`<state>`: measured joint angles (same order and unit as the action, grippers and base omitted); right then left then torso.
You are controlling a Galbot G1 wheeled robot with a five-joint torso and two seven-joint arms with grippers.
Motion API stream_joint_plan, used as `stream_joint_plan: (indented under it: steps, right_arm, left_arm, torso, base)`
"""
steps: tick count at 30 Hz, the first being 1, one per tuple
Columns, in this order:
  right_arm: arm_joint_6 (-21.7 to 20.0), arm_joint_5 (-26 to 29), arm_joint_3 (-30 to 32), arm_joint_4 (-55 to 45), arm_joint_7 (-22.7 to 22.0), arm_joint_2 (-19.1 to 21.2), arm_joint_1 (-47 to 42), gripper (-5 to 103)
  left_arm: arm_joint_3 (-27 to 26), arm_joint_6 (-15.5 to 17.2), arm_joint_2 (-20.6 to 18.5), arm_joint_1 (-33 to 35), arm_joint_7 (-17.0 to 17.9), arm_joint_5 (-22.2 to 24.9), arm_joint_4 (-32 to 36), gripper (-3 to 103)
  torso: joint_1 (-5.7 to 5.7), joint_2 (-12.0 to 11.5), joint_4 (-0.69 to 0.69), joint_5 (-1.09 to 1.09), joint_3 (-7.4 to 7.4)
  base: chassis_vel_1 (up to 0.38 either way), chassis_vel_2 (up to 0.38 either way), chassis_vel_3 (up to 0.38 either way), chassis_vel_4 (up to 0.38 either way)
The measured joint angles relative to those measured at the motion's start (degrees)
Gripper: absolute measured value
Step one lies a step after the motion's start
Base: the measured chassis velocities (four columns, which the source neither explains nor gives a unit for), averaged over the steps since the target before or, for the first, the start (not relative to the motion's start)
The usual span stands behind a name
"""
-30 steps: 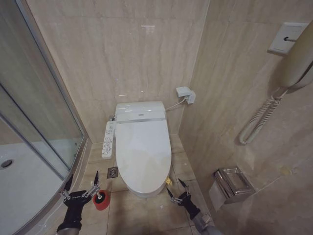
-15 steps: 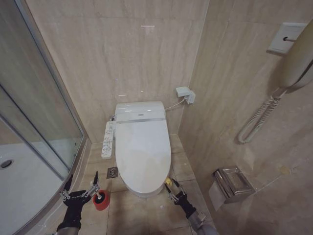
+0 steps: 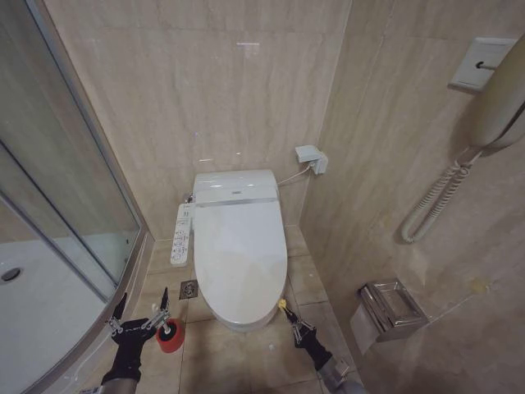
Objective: Open the toilet lid, clean the toilet bowl with a toilet brush, close the toilet lid, and flush.
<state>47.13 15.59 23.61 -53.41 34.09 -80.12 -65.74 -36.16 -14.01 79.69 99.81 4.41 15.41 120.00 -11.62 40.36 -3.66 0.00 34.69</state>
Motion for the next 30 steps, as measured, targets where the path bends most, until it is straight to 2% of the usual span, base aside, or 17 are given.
stream_joint_plan:
  steps: [10,18,24,30]
  right_arm:
    - [0.0,0.2,0.3,-9.4,-0.3,1.0,-6.8,1]
    - [0.0,0.4,1.1,-21.9,-4.0,3.1,-14.5,1]
    - [0.0,0.9,1.2,-27.8,-5.3,3.6,-16.8,1]
    - [-0.2,0.8,-0.1,-37.6,-9.6,4.5,-17.7,1]
  left_arm:
    - [0.2,-0.1,-0.1,-0.3,0.0,0.1,-0.3,100]
    - [0.5,-0.2,-0.4,-1.0,0.1,0.3,-0.7,100]
    - [0.6,-0.2,-0.5,-1.3,0.1,0.3,-0.8,100]
    - [0.3,-0.3,-1.0,-1.5,0.1,0.7,-0.9,100]
  torso:
    - [0.0,0.0,-0.01,0.01,0.0]
    - [0.0,0.0,0.01,0.01,0.0]
    - [0.0,0.0,-0.01,0.01,0.0]
    - [0.0,0.0,-0.01,-0.01,0.0]
  base:
    - [0.0,0.0,0.0,0.0]
    - [0.0,0.0,0.0,0.0]
    - [0.0,0.0,0.0,0.0]
    - [0.0,0.0,0.0,0.0]
